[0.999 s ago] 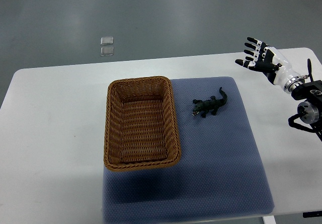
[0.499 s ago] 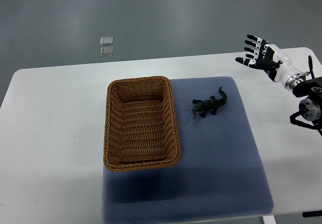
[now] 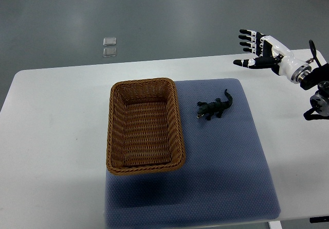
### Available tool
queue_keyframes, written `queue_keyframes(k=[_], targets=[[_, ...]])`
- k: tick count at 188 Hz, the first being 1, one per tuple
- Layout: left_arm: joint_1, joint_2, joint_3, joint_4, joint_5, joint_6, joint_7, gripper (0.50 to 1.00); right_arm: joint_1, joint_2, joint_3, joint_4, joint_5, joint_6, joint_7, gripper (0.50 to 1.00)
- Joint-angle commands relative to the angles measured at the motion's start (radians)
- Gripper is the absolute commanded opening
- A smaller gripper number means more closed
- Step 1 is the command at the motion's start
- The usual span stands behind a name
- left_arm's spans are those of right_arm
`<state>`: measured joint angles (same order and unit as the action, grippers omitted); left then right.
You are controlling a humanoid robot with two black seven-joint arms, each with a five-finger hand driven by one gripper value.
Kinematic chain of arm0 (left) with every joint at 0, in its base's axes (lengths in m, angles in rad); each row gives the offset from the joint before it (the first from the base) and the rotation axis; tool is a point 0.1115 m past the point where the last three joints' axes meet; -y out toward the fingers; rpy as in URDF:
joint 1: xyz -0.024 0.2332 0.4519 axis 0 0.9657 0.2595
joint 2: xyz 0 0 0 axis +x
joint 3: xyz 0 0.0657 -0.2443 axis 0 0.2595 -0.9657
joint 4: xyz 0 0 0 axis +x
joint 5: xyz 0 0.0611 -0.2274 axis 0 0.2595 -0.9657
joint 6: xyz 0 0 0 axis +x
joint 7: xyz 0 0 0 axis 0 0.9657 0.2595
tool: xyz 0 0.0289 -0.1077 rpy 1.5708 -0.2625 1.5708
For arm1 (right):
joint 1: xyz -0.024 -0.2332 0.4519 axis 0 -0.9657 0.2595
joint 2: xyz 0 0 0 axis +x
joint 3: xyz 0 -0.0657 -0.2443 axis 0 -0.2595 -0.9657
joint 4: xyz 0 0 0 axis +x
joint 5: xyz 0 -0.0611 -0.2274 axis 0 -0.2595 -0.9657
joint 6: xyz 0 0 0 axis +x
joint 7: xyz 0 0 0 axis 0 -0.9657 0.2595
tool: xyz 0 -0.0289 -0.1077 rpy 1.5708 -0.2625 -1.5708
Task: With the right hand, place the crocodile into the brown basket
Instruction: 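Reach the right hand toward the toy crocodile beside the basket, then lower the right hand over the crocodile and close fingers around it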
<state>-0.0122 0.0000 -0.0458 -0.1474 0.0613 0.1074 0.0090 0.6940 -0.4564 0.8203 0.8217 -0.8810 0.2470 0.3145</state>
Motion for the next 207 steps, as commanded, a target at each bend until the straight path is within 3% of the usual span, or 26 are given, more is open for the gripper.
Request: queue_keyframes(k=[1, 38, 78, 142, 207], targets=[[0.0, 0.0, 0.001, 0.0, 0.0, 0.0, 0.0, 1.0, 0.036, -0.044, -0.089, 0.048, -0.039, 0.0, 0.026, 0.928], [0.0, 0.0, 0.001, 0.0, 0.0, 0.0, 0.0, 1.0, 0.148, -0.143, -0.289, 0.139, -0.164, -0.002, 0.075, 0.928], [0.0, 0.0, 0.0, 0.0, 0.0, 0.0, 0.0, 1.0, 0.239, -0.157, -0.441, 0.178, -0.389, -0.015, 0.121, 0.928], [0.0, 0.0, 0.0, 0.0, 0.0, 0.0, 0.0, 1.0, 0.423, -0.15, -0.871, 0.182, -0.49, -0.239, 0.13, 0.928], [0.0, 0.0, 0.0, 0.0, 0.0, 0.0, 0.0, 1.0, 0.438, -0.068, -0.943, 0.174, -0.558, -0.281, 0.12, 0.928]])
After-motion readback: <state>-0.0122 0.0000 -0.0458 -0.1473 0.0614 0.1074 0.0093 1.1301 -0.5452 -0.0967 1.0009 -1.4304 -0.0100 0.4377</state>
